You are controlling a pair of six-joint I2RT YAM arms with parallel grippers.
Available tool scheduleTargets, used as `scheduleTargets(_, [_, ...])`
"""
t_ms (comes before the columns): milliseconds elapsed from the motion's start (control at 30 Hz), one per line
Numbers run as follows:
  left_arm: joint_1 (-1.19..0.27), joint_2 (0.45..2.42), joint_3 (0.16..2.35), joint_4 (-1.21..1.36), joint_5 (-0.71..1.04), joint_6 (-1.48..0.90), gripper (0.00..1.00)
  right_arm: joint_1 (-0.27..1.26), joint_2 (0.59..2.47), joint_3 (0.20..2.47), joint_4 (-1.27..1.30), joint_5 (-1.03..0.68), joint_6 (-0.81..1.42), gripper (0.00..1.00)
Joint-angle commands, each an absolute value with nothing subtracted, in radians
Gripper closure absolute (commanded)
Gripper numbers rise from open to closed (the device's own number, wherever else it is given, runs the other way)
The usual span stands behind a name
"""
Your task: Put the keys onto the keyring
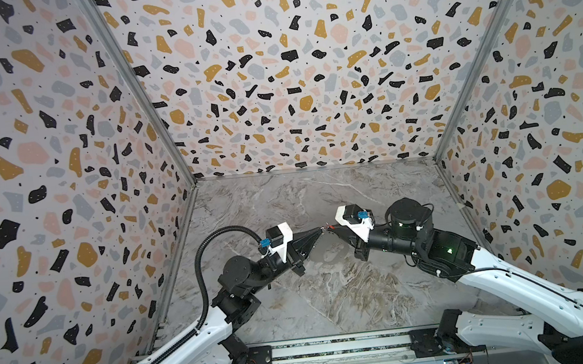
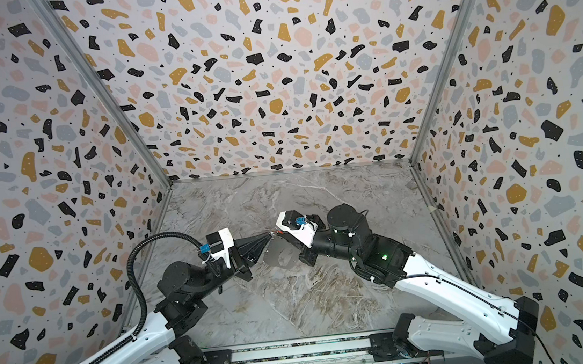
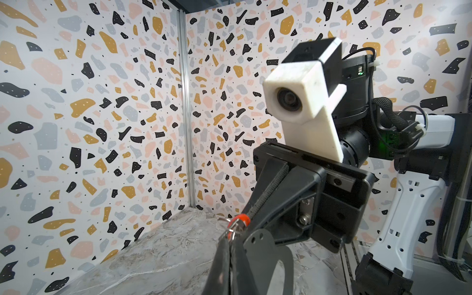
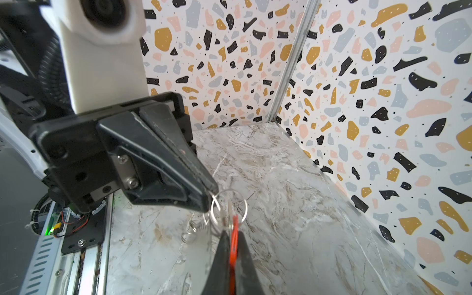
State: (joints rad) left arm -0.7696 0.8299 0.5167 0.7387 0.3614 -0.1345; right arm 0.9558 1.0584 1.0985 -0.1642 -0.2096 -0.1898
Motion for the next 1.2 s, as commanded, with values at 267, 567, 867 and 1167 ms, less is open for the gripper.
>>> scheduleTargets(267, [-0.773,0.813,0.509,0.796,0.359,-0.134,1.0,0.98,1.046,1.124,-0.193,-0.161,-0.212,1.0])
scheduleTargets(567, [-0.775,0.786,0.483,0.829,0.331,-0.14,1.0,0.979,1.025,1.106,-0.187,-0.118,-0.2,1.0])
scheduleTargets(867, [-0.773,0.767,0.45,0.883,0.299,-0.152,1.0,0.98,1.005,1.083,-0.18,-0.103,-0.185,1.0])
scheduleTargets(1167, [-0.773,0.781,0.439,0.937,0.299,-0.164,1.0,0.98,0.996,1.049,-0.18,-0.129,-0.17,1.0])
